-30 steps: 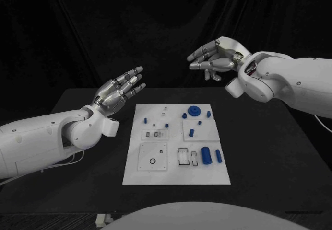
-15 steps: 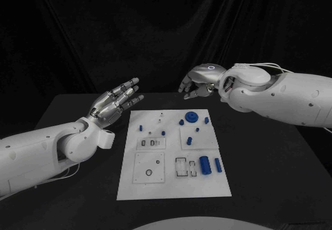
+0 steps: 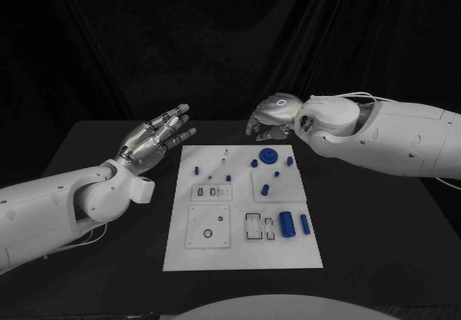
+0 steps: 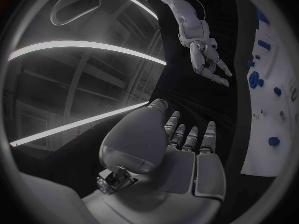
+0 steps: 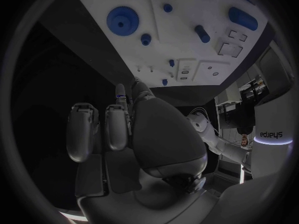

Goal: Assemble the parts on the task board

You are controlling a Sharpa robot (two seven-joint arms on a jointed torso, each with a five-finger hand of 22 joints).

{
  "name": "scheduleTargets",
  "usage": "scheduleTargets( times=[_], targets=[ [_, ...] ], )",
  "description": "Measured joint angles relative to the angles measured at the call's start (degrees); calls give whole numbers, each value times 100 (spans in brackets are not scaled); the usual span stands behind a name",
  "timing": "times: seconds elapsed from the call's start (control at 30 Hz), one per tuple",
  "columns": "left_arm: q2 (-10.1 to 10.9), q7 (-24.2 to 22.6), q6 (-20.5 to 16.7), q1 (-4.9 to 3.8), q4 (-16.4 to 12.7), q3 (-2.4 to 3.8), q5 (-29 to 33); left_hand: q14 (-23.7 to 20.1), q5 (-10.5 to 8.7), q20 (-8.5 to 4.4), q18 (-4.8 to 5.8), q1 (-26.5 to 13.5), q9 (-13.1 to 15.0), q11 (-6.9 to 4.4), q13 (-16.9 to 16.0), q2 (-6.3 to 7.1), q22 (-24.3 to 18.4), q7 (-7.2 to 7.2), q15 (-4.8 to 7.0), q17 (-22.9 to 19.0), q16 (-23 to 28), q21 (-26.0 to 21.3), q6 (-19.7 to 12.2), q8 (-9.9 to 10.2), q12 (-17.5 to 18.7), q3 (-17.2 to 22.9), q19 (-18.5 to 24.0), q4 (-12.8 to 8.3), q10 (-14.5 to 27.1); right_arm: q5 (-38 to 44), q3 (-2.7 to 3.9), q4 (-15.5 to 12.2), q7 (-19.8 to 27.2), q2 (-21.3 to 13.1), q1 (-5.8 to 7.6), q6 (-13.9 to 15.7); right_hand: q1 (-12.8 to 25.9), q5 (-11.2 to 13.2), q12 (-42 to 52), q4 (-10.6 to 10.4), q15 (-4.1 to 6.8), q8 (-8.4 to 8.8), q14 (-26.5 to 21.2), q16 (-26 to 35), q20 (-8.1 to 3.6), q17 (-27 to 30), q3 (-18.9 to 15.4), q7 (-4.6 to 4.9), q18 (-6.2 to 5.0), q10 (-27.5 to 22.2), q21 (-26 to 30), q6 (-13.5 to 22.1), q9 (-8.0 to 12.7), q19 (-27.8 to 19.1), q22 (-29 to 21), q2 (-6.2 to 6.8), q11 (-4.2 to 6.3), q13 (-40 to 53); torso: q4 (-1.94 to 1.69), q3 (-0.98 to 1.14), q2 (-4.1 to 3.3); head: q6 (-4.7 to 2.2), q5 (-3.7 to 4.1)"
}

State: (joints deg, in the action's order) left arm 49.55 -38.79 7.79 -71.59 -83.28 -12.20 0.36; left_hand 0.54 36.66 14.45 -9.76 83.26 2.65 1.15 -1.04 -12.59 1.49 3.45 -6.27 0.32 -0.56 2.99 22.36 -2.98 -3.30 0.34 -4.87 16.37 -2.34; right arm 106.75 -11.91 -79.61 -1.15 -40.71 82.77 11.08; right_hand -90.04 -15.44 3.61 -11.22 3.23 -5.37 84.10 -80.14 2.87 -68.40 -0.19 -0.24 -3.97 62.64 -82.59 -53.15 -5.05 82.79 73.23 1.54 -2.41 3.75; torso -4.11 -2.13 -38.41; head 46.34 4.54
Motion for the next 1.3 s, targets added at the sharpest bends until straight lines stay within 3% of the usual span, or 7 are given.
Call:
scheduleTargets(
  times=[0.13,0.33,0.43,0.57,0.7,1.07,1.3],
  targets=[
    [3,0,3,0,-7,0,-1,0,48,0,0,0,-4,-2,0,0,-2,-42,0,2,-25,0,-44,0,0,16,0,-16,-2,101,0,49,14,30,-73,-70,-82,0,0,18,0,7,0,0,0,0,154,0,-1,-28,0,0,-12,0,14,82,19,-7,-1,-1,1,44,-24],
    [6,-1,-2,-1,-10,0,-3,21,84,0,0,54,-40,-31,0,54,-7,-224,-20,8,-31,0,-341,49,0,73,0,-42,-33,202,0,106,53,50,-184,-183,-88,71,0,-8,0,89,0,73,20,283,348,0,-1,-231,0,0,-20,-20,-68,179,-83,-14,-9,-1,10,109,-26],
    [9,-1,-5,-1,-6,0,-3,21,84,0,0,54,-40,-31,0,54,-7,-213,-21,8,-31,0,-364,49,0,73,0,-42,-33,231,0,146,82,58,-226,-228,-43,247,0,-33,0,99,0,95,41,319,386,0,-1,-231,12,0,-35,-41,-70,224,-83,-14,-9,-1,15,150,-31],
    [8,-1,-6,-1,0,0,-4,21,84,8,0,59,-40,-31,-1,49,-14,-213,-20,8,-31,-22,-364,49,0,73,9,-42,-33,257,2,205,126,79,-283,-277,-43,267,0,-38,0,99,0,95,40,322,443,42,-1,-187,28,-1,-46,-41,-70,224,-123,-14,-7,-2,18,224,-63],
    [-2,-1,-4,-1,11,0,-5,21,84,20,0,77,-40,-31,-1,30,-18,-192,-20,7,-31,-22,-384,49,0,88,21,-26,-33,273,1,277,178,106,-343,-306,-20,290,0,-48,0,99,0,95,41,313,512,100,-2,-97,28,-59,-71,-41,-58,247,-86,-12,-8,-5,20,321,-76],
    [-11,-2,6,-1,97,0,-7,21,83,-3,0,77,-40,-51,-2,30,-18,-192,-20,7,-31,-22,-384,49,0,88,43,-26,-12,294,0,452,316,213,-510,-314,26,335,0,-63,0,99,0,95,40,312,558,120,-2,-50,28,-79,-78,-41,-46,292,-50,-7,8,-10,32,300,-141],
    [-21,-3,40,-1,144,0,-8,41,83,18,0,101,-39,-51,0,54,-24,-140,-41,11,-31,-44,-436,49,0,128,64,-65,-12,299,1,549,398,297,-600,-272,48,350,27,-103,0,99,0,95,20,345,598,77,-2,19,28,-78,-96,-61,-46,314,-20,8,15,-13,36,362,-138]
  ],
)
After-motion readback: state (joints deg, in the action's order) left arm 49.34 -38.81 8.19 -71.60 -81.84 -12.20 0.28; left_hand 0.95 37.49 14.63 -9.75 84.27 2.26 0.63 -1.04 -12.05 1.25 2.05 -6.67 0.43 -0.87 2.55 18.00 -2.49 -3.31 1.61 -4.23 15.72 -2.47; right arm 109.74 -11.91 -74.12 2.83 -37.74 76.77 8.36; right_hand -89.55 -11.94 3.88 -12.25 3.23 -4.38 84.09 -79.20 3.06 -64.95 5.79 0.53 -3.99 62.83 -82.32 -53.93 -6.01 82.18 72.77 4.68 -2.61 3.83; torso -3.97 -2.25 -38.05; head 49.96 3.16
